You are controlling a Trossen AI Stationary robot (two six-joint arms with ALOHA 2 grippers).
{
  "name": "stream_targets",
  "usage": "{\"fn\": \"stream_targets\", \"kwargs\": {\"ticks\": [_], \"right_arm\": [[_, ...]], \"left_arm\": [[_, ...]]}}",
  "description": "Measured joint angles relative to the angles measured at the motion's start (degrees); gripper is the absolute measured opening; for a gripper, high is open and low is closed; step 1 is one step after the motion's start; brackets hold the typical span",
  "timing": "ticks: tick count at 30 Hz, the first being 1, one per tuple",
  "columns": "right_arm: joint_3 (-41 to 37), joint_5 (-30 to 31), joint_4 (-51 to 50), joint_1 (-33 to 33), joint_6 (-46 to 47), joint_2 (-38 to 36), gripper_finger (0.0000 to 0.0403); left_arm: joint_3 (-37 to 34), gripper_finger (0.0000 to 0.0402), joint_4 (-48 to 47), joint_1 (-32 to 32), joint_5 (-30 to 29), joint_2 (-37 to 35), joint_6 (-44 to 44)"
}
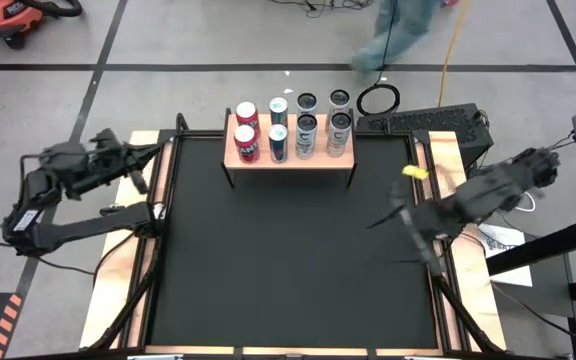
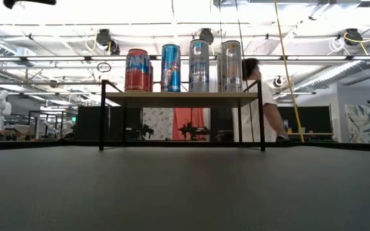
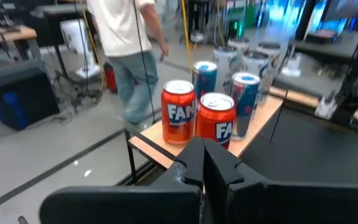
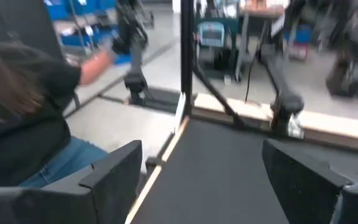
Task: Place canned beverage on shelf
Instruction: Return to Home Position
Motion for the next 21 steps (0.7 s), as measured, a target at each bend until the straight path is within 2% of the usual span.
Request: {"fn": "stream_targets", "kwargs": {"ticks": [4, 8, 12, 15, 21], "right_arm": [[-1.3, 0.1, 0.0, 1.4, -5.4, -6.4, 0.0312], [-7.7, 0.2, 2.8, 1.6, -7.9, -12.9, 0.0312], [-19.7, 0.2, 7.7, 1.6, -7.7, -20.3, 0.0312], [-30.9, -0.4, 16.4, 1.6, -7.3, -26.1, 0.0312], [-50.0, -10.5, 33.3, 1.6, -7.9, -35.8, 0.0312]], "left_arm": [[-4.7, 0.0, 2.2, 0.0, 0.0, -7.4, 0.0], [-11.4, 0.0, 7.9, 0.0, 0.0, -14.0, 0.0], [-18.6, 0.0, 12.8, 0.0, 0.0, -18.6, 0.0], [-23.4, 0.0, 17.4, 0.0, 0.0, -20.6, 0.6], [-31.5, 0.0, 27.3, 0.0, 2.2, -21.3, 2.8]]}}
